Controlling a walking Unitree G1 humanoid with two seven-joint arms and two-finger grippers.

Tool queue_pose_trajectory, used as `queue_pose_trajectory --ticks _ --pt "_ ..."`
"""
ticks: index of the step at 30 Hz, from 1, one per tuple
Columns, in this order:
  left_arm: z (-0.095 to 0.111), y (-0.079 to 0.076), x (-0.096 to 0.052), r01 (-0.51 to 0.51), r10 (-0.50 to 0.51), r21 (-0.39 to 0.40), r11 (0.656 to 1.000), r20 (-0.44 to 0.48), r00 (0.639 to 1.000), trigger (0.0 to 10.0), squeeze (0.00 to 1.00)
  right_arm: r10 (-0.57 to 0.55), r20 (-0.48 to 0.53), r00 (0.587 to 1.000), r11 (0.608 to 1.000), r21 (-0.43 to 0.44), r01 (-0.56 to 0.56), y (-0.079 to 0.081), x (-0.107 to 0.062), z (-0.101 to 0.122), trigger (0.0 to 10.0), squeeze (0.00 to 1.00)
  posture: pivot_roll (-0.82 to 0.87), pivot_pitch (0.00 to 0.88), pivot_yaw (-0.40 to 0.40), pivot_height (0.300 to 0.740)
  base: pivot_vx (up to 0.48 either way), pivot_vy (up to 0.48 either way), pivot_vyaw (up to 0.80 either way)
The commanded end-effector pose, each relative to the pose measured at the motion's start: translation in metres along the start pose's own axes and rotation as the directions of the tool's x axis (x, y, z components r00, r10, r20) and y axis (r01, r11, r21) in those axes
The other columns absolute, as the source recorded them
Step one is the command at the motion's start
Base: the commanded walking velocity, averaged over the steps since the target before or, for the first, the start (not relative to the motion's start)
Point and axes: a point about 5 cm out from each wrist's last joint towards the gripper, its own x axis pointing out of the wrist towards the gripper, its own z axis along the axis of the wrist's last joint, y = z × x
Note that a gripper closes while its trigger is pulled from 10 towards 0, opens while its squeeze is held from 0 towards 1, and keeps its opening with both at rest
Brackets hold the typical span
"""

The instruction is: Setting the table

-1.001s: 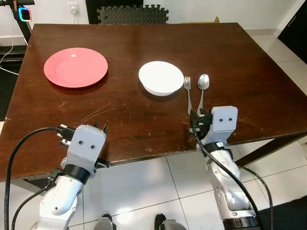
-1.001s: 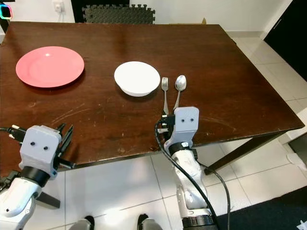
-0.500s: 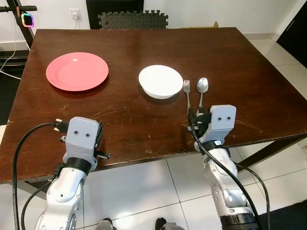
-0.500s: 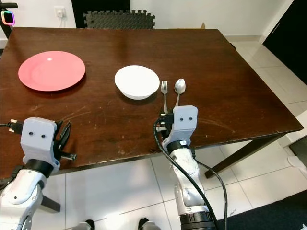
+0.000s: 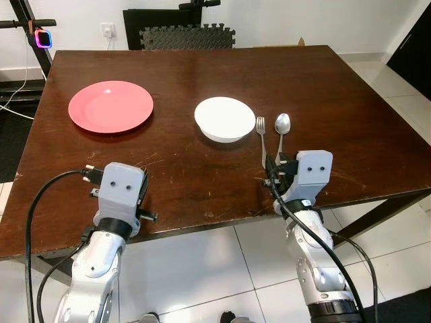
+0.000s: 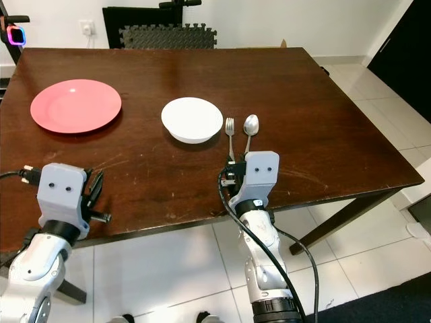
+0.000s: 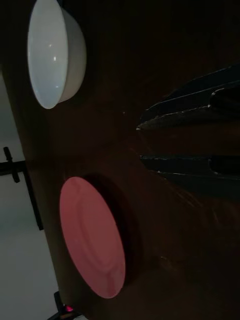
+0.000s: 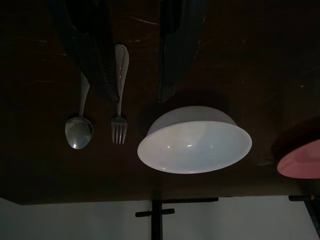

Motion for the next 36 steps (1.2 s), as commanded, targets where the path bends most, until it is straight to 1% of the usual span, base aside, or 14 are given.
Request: queue_pose_trajectory --ticks 1,23,36 --pt "-0.0069 -0.0037 -0.0008 0.012 -0.013 -0.010 1.000 -0.023 1.000 10.0 0.00 -0.017 -0.022 1.000 1.000 0.003 0.017 -0.0036 -0.0042 -0.0077 10.0 0.00 0.10 0.101 -0.003 0.740 0.000 0.000 0.00" --pt "-0.0094 -0.0056 0.0001 0.008 -0.008 -0.011 1.000 -0.032 0.999 10.0 0.00 -0.016 -0.032 0.999 1.000 -0.002 0.016 -0.0039 -0.0057 -0.0106 10.0 0.00 0.10 0.108 -0.005 0.740 0.000 0.000 0.00" --pt "-0.0103 -0.0042 -0.0006 0.006 -0.006 -0.005 1.000 -0.037 0.999 10.0 0.00 -0.017 -0.041 0.999 1.000 0.003 0.017 -0.0026 -0.0065 -0.0131 10.0 0.00 0.10 0.108 -0.001 0.740 -0.350 0.000 0.00"
